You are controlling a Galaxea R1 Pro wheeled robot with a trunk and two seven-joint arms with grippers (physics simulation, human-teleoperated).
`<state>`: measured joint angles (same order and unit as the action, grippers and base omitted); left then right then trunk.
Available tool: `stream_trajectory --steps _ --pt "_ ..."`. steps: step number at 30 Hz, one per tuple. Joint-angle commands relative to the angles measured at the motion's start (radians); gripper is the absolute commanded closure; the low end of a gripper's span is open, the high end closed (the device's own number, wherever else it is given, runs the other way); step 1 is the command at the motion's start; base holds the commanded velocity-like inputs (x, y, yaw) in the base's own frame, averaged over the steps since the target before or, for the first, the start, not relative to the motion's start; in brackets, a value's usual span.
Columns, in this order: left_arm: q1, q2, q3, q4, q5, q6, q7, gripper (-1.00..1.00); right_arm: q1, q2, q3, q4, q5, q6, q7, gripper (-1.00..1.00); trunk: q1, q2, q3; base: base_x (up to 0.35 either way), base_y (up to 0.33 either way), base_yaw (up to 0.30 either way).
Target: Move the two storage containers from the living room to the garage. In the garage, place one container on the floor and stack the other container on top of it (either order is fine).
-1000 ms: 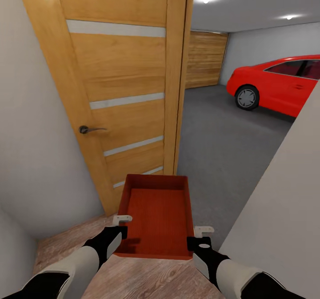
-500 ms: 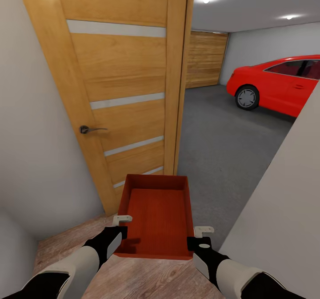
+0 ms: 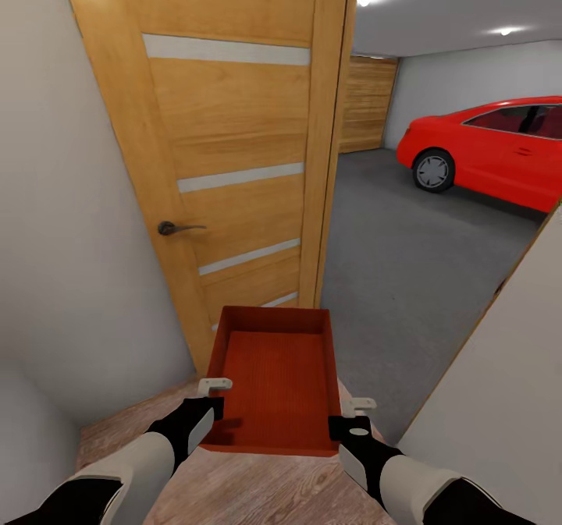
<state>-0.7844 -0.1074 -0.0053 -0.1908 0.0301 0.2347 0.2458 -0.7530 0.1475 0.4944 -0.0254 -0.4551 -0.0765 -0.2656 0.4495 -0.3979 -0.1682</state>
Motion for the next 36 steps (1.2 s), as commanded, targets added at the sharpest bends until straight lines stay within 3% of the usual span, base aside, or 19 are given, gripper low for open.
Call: stream_trajectory --steps 1,36 --pt "0.001 0.0 -0.007 0.001 0.01 0.007 0.006 1.0 -0.002 0.001 -0.008 -0.002 0.004 -0.017 -0.003 1.0 0.001 -0.002 -0.002 0.0 0.067 -0.231" --pt "0.001 -0.002 -0.007 0.001 0.01 0.006 0.006 1.0 -0.002 0.001 -0.007 -0.002 0.004 -0.017 -0.003 1.0 0.001 -0.002 -0.002 0.0 0.003 -0.279"
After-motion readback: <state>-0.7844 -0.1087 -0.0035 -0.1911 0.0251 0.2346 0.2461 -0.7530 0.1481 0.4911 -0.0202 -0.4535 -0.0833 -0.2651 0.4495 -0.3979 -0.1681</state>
